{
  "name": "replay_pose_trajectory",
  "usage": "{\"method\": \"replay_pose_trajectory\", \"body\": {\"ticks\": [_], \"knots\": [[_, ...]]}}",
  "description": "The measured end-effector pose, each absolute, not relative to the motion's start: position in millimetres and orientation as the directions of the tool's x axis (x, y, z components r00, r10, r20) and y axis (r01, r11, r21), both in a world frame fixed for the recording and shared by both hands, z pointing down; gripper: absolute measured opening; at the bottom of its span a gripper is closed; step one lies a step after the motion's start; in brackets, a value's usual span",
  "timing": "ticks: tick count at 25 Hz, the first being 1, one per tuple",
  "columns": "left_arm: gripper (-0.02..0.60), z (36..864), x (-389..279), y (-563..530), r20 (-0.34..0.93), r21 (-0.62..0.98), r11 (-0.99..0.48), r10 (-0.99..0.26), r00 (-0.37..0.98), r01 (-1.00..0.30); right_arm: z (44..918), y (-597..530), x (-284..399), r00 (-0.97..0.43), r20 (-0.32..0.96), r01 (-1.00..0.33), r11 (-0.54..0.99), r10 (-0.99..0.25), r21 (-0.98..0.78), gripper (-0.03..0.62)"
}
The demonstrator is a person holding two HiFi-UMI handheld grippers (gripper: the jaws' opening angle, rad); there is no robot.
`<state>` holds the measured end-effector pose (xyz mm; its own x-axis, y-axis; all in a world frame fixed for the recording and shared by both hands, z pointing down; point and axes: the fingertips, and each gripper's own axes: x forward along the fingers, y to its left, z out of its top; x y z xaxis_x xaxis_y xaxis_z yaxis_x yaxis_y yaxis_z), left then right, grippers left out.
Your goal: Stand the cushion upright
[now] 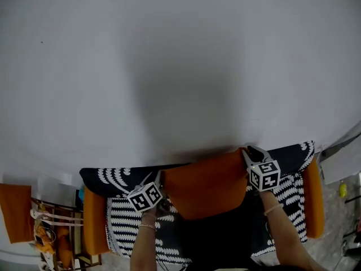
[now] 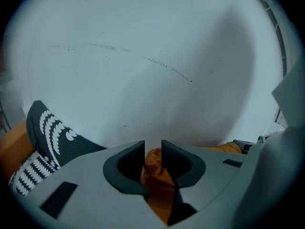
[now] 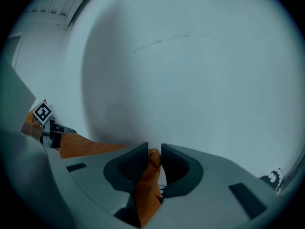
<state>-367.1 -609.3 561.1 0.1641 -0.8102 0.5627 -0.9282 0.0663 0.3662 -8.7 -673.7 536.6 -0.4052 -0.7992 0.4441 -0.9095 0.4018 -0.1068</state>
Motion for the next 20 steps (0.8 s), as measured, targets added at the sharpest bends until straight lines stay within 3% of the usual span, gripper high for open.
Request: {"method": "replay_pose_trajectory", "body": {"ticks": [20], "knots": [[0.114,564.9,-367.7,-633.3,0.547,0.438,0.083,-0.814,0.193,-0.895,542.9,-692.7,-8.2,-0.376,0.443,-0.926,0.353,-0.814,-0.137,0.110]]}}
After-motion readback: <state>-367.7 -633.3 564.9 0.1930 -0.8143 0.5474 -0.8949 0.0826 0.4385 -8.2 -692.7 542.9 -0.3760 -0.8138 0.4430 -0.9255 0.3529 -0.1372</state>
